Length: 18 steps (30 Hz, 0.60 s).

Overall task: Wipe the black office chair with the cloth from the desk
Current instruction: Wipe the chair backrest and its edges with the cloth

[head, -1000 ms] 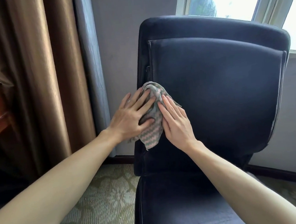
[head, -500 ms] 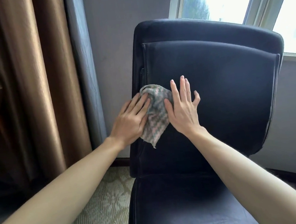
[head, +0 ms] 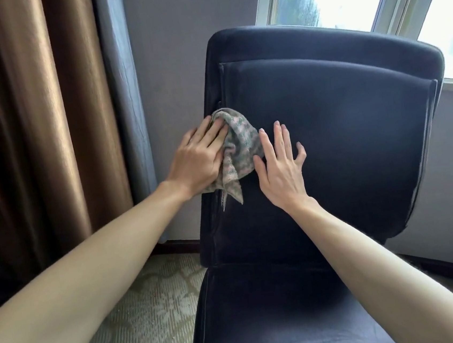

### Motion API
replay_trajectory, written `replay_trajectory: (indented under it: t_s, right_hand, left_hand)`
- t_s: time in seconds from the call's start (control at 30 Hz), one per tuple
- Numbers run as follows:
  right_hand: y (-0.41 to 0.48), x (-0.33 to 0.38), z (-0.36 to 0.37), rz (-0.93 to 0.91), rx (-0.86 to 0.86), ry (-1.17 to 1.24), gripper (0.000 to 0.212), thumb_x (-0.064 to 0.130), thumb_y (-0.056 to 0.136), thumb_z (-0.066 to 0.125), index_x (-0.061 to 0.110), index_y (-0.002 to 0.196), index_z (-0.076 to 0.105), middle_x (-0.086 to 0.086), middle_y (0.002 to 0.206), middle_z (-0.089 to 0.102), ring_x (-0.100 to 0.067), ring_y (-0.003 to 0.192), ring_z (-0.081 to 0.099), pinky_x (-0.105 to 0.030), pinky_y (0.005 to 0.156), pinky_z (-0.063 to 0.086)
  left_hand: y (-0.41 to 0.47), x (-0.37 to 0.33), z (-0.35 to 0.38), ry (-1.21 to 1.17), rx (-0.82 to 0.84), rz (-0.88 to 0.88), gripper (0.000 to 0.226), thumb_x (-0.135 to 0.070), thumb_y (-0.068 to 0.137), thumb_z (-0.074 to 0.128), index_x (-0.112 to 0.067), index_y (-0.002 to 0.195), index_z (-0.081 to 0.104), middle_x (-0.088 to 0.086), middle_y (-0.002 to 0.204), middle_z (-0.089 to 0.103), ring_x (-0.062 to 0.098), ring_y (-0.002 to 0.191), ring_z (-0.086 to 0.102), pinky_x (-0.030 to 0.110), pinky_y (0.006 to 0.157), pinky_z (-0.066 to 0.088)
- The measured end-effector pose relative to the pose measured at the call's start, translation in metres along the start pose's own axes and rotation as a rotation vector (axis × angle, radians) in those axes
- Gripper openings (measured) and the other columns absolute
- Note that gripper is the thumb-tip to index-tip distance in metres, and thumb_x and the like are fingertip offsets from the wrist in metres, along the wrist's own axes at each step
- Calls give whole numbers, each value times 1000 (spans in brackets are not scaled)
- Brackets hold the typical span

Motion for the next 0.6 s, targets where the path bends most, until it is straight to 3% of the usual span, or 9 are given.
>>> replay_trajectory:
  t_s: [0.4, 0.6]
  right_hand:
    - [-7, 6, 4, -18, 5, -3, 55, 37, 101, 29, 11, 150, 29, -20, 158, 19, -32, 147, 16, -59, 108, 19]
    - [-14, 11, 5, -35, 36, -5, 56, 37, 101, 28, 11, 151, 27, -19, 159, 17, -31, 148, 13, -57, 110, 17]
  left_hand:
    - [-96, -12, 27, -4, 85, 125, 43, -24, 97, 41, -6, 133, 57, 15, 145, 47, 30, 137, 41, 46, 107, 38]
    - [-84, -14, 23, 9, 85, 114, 45, -26, 98, 39, -6, 135, 55, 15, 145, 46, 32, 136, 41, 46, 106, 37]
Point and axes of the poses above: each hand's wrist, its own y-axis towards the middle knuckle, its own z-axis out of the palm, x = y × z, the point moved 2 cm from there along y, towards the middle knuckle
